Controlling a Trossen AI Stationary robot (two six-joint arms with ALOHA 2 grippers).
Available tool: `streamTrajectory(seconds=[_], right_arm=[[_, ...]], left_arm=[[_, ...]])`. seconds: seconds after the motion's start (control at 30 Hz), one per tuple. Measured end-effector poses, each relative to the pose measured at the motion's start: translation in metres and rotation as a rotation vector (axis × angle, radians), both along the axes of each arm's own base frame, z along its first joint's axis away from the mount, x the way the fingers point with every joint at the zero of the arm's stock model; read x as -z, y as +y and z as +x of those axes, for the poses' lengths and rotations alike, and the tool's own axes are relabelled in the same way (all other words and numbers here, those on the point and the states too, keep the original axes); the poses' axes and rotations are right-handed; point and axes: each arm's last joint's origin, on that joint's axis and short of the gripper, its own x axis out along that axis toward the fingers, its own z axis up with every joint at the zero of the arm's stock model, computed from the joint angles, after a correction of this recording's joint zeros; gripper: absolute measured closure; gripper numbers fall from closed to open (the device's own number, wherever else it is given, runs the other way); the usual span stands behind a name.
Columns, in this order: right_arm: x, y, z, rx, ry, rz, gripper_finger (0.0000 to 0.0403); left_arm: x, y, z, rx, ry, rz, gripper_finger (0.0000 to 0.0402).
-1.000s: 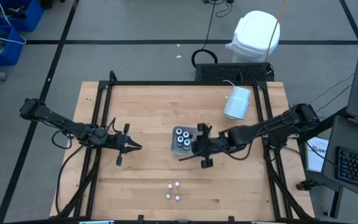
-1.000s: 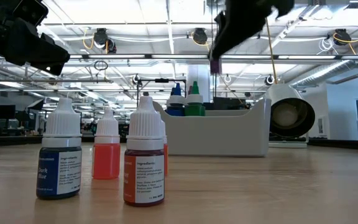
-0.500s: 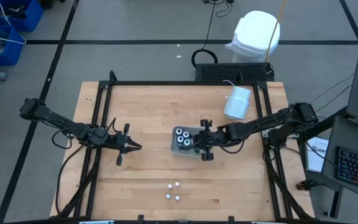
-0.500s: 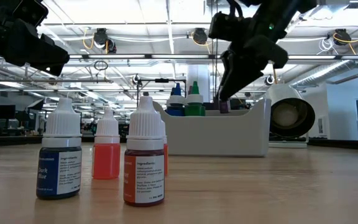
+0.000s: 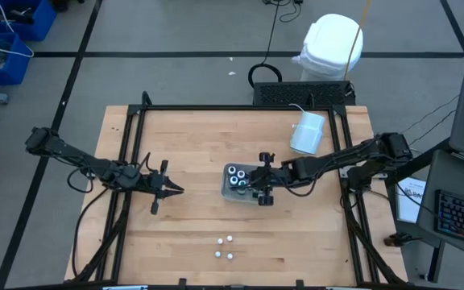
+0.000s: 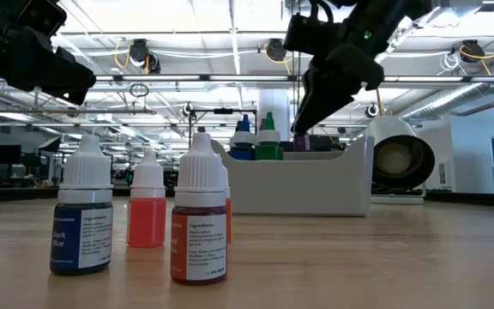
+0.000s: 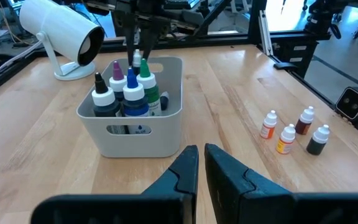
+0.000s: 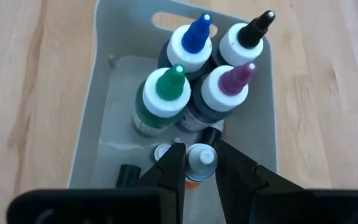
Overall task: Pick & Place food coloring
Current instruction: Put the small purple bottle into the gray bin
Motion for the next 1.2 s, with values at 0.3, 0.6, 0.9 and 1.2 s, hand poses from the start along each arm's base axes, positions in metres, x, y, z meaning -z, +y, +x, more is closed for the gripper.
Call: streamTrajectory(seconds=[0.3, 0.6, 0.9, 1.2], right_arm=[[-0.011, -0.007, -0.009, 0.04, 0.004, -0.02, 0.0347], [-0.009, -0.006, -0.016, 0.119, 0.046, 0.031, 0.0347], [0.012, -0.001, -0.025, 0.238, -0.014, 0.046, 0.0347], [0.031, -0.006, -0.031, 0.3, -0.068, 0.06, 0.0347]], left_arm=[[0.0, 0.0, 0.0, -0.001, 0.002, -0.003, 0.0364], [0.001, 0.0, 0.0, -0.007, 0.009, -0.005, 0.0364], [0.001, 0.0, 0.0, -0.014, 0.011, -0.018, 0.0364], [0.0, 0.0, 0.0, -0.013, 0.008, -0.016, 0.0364]])
